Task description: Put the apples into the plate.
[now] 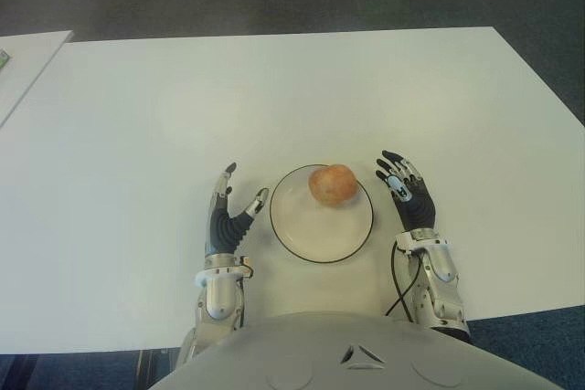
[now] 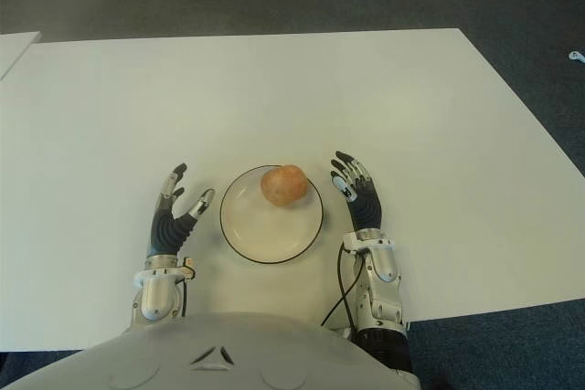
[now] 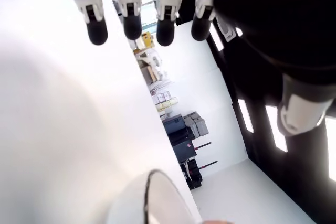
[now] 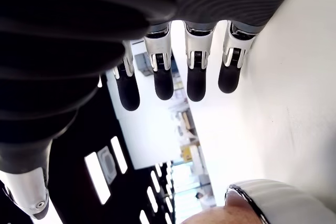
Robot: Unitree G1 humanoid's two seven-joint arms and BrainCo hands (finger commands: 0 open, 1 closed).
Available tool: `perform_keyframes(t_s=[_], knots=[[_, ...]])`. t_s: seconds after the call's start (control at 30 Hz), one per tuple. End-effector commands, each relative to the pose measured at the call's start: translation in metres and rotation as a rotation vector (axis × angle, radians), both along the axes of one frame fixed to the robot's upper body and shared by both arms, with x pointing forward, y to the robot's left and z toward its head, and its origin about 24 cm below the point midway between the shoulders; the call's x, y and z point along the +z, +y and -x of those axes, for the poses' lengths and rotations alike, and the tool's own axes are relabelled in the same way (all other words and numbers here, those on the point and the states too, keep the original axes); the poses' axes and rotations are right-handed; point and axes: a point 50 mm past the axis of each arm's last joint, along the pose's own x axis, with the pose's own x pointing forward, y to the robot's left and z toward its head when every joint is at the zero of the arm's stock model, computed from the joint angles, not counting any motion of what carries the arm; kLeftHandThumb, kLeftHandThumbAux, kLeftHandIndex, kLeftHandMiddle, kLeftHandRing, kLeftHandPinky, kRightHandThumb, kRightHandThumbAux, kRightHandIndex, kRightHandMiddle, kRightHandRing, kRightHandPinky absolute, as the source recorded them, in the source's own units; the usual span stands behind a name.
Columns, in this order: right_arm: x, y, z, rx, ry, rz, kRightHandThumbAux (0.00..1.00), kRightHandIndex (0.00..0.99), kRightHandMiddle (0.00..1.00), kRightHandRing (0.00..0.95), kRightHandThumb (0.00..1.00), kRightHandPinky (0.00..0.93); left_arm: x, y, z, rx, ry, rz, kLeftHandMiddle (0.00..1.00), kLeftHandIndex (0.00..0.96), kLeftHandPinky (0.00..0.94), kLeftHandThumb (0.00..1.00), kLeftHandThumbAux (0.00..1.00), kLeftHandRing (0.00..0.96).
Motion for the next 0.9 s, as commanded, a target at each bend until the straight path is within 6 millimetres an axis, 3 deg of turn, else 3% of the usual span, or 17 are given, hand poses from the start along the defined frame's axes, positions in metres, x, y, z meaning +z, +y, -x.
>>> perform_keyframes(t_s=[0.03,0.43,0.77,0.9], knots=[[-0.005,-0.003,0.006,0.004,0.026,0.015,0.620,0.227,0.157,0.128,0.479,0.162,-0.004,-0.003,-0.001,0.014,-0.013,0.108,0.100,0.111,0.095,0.039,0.537,0.076],[-0.002,-0.006,0.006,0.016,0.016,0.053,0.618,0.238,0.158,0.130,0.455,0.174,-0.003,-0.020,0.003,-0.056,-0.060,0.354,0.155,0.192,0.187,0.126,0.516,0.131],[-0.003,-0.010,0.006,0.026,0.031,0.072,0.602,0.224,0.144,0.113,0.400,0.158,-0.016,-0.027,0.009,-0.046,-0.011,0.446,0.153,0.199,0.173,0.138,0.509,0.125],[-0.003,-0.011,0.006,0.032,0.032,0.066,0.606,0.229,0.145,0.121,0.416,0.187,-0.034,-0.025,0.005,-0.025,0.033,0.445,0.142,0.179,0.149,0.142,0.521,0.115]])
